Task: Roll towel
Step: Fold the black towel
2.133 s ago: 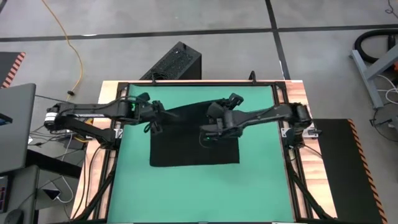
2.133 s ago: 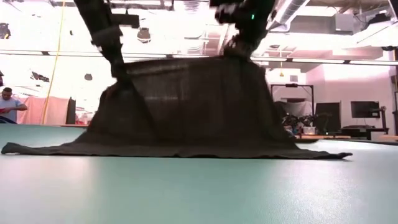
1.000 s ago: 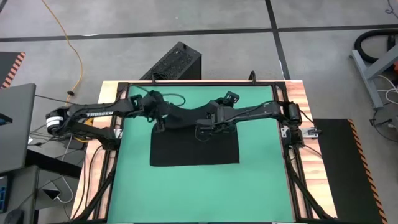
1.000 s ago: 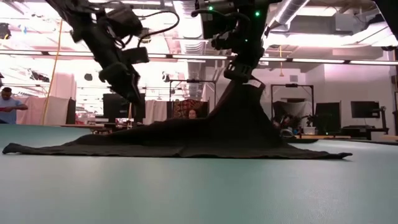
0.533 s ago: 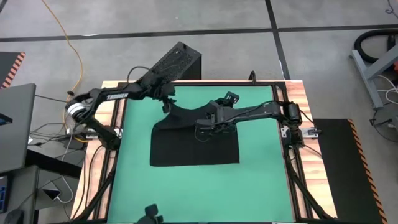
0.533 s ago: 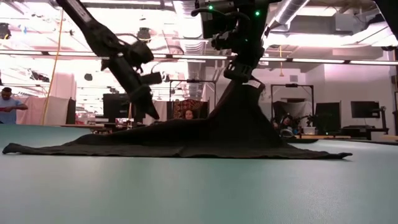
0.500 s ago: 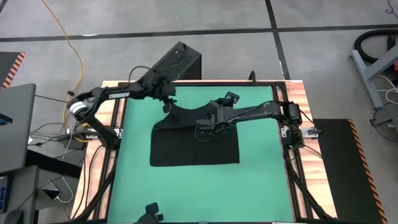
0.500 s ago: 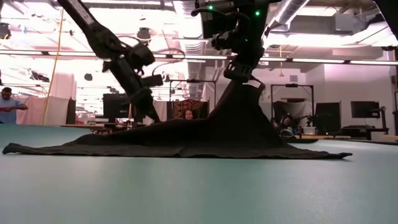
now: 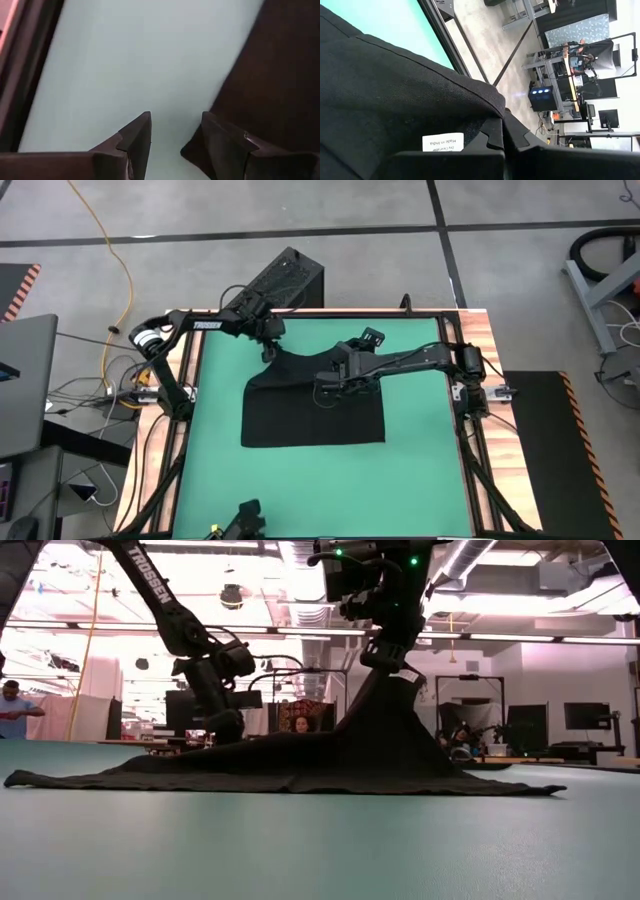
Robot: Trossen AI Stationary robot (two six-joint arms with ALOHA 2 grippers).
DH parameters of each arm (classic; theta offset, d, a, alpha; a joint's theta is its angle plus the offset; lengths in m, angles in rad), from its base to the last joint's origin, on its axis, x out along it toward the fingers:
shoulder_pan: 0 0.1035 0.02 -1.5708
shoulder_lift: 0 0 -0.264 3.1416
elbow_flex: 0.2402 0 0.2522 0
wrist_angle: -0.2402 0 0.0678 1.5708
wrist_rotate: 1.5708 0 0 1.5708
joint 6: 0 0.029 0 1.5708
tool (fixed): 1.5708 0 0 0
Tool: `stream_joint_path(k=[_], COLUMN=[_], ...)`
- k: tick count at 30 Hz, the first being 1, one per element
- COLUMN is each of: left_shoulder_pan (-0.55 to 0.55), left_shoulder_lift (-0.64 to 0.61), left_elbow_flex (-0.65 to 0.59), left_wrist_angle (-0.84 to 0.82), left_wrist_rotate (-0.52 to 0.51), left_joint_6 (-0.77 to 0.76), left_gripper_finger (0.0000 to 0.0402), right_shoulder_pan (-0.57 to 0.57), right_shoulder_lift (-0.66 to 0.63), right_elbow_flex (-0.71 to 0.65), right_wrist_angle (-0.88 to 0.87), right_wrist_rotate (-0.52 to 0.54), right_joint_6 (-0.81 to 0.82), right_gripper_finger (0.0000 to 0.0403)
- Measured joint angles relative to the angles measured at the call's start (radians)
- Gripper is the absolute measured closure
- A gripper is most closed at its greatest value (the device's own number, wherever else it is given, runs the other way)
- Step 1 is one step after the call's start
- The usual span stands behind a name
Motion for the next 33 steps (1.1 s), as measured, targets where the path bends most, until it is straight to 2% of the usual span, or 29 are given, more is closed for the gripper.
stream_joint_path(k=[7, 10, 12, 16, 18, 27, 33], left_shoulder_pan=[0.002, 0.002, 0.0, -0.002, -0.002, -0.034, -0.035], left_shoulder_lift=[0.0, 0.0, 0.0, -0.002, -0.002, -0.09, -0.208], left_elbow_flex=[0.0, 0.0, 0.0, 0.0, 0.0, -0.001, -0.001], left_wrist_angle=[-0.059, -0.087, -0.093, -0.094, -0.088, -0.122, -0.164], left_wrist_rotate=[0.011, 0.01, 0.003, -0.021, -0.027, -0.184, -0.189], left_joint_6=[0.047, 0.068, 0.076, 0.079, 0.067, 0.014, -0.039], left_gripper_finger=[0.0236, 0.0253, 0.0281, 0.037, 0.0391, 0.0401, 0.0401], right_shoulder_pan=[0.0, 0.0, 0.0, 0.0, 0.0, -0.002, -0.002], right_shoulder_lift=[0.0, 0.0, 0.0, 0.0, 0.0, 0.0, 0.0], right_elbow_flex=[0.0, 0.0, 0.0, 0.0, 0.0, 0.0, 0.0], right_wrist_angle=[0.0, 0.0, 0.0, 0.0, 0.0, 0.008, 0.014], right_wrist_rotate=[0.0, 0.0, 0.001, 0.003, 0.005, 0.003, 0.001], right_joint_6=[0.0, 0.0, 0.0, 0.0, 0.0, 0.004, 0.004], right_gripper_finger=[0.0401, 0.0401, 0.0401, 0.0401, 0.0401, 0.0401, 0.0401])
